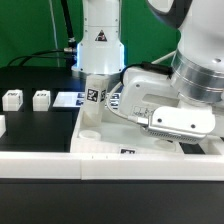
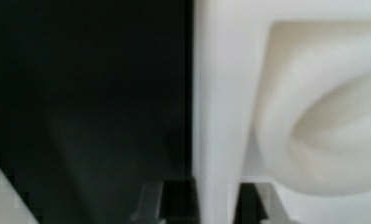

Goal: Assemble square table

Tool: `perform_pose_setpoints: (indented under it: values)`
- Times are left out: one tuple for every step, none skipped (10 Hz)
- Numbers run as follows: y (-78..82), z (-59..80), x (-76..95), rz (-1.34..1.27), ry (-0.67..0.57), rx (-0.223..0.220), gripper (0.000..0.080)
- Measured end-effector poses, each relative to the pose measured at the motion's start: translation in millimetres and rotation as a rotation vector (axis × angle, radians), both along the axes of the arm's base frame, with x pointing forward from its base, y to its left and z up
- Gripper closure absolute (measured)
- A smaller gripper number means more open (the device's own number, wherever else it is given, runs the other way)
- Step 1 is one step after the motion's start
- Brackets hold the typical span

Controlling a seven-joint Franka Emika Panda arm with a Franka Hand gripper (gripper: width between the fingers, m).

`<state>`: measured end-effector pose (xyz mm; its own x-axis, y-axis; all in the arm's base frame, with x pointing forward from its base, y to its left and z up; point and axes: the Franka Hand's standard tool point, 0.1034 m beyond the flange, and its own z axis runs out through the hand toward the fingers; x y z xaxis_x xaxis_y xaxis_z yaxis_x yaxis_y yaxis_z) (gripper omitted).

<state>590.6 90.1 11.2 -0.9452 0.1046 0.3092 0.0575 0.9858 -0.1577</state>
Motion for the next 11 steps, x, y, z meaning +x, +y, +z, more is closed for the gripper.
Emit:
perform_pose_setpoints:
  values:
    - [9.0,-0.2,-1.4,-0.015,0.005,-0.006,0.0738]
    - [18.0,-0.1,1.1,-0.007,0.011,0.002,0.0738]
    - [19.2,-0.4,1.3,-0.006,0.016,0.021,0.0738]
    - [19.0,-0.4,1.2,-0.019,0.02,0.043,0.0738]
    - [19.2,-0.5,1.4,-0.02,0.019,0.045,0.0738]
    - [18.9,-0.5,1.6,-0.026,0.009,0.052,0.0738]
    - [18.8,-0.7,1.5,-0.038,-0.014,0.065,0.0738]
    - [19.1,-0.5,1.5,-0.043,-0.018,0.063,0.0738]
    - [21.3,-0.7,1.5,-0.04,-0.011,0.062,0.0738]
    - [24.5,-0.7,1.9,-0.038,-0.002,0.063,0.0738]
    - [29.5,-0.9,1.8,-0.034,0.011,0.065,0.0738]
